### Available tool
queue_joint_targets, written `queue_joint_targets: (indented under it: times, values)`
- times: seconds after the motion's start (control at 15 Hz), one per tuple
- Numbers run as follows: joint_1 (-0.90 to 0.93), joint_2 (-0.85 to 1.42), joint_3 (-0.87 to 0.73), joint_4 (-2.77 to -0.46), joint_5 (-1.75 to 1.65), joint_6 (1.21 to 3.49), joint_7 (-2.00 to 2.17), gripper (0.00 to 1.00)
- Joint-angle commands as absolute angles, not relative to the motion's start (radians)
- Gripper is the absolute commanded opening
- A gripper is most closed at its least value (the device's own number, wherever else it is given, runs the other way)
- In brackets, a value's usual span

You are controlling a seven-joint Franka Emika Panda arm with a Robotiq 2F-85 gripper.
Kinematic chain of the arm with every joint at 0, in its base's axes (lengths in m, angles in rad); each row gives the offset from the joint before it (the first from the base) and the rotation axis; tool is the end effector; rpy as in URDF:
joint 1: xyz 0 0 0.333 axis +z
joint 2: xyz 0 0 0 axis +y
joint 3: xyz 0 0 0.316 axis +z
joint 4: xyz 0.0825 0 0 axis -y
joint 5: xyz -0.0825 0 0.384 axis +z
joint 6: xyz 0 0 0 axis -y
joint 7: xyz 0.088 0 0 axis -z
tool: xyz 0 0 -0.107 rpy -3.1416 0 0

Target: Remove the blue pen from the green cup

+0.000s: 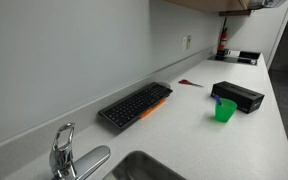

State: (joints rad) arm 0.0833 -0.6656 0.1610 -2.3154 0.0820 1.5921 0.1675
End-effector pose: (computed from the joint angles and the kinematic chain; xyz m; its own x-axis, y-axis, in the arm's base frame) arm 0.3280 0.1029 0.5687 0.9976 0.0344 -0.0598 0.0361 -0.9990 0.0278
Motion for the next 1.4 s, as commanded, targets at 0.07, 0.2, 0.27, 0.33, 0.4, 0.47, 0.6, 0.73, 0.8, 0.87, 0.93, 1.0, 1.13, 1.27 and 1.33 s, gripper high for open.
queue_joint_targets:
  times: [0.07,0.2,0.27,0.33,0.4,0.47,0.6,0.73,0.8,0.87,0.93,1.0,1.13,1.27,1.33]
  values:
    - [0.022,-0.624,0.146,-2.379,-0.018,1.685,0.198,1.00]
    - [-0.016,-0.583,0.120,-2.422,-0.061,1.759,0.216,1.00]
    - [-0.038,-0.559,0.107,-2.438,-0.080,1.799,0.230,1.00]
    - [-0.061,-0.528,0.087,-2.452,-0.094,1.839,0.242,1.00]
    - [-0.083,-0.495,0.062,-2.462,-0.097,1.875,0.252,1.00]
    - [-0.104,-0.461,0.044,-2.466,-0.103,1.904,0.265,1.00]
    - [-0.145,-0.398,-0.001,-2.464,-0.099,1.947,0.282,1.00]
    - [-0.180,-0.350,-0.035,-2.449,-0.097,1.977,0.318,1.00]
    - [-0.188,-0.336,-0.050,-2.441,-0.085,1.973,0.324,1.00]
    - [-0.187,-0.342,-0.063,-2.437,-0.066,1.959,0.317,1.00]
    - [-0.174,-0.352,-0.058,-2.461,-0.082,1.964,0.285,1.00]
    - [-0.178,-0.342,-0.069,-2.455,-0.080,1.964,0.287,1.00]
    - [-0.180,-0.340,-0.074,-2.450,-0.078,1.964,0.292,1.00]
    - [-0.179,-0.340,-0.071,-2.448,-0.078,1.964,0.297,1.00]
    - [-0.182,-0.350,-0.062,-2.458,-0.091,1.990,0.325,1.00]
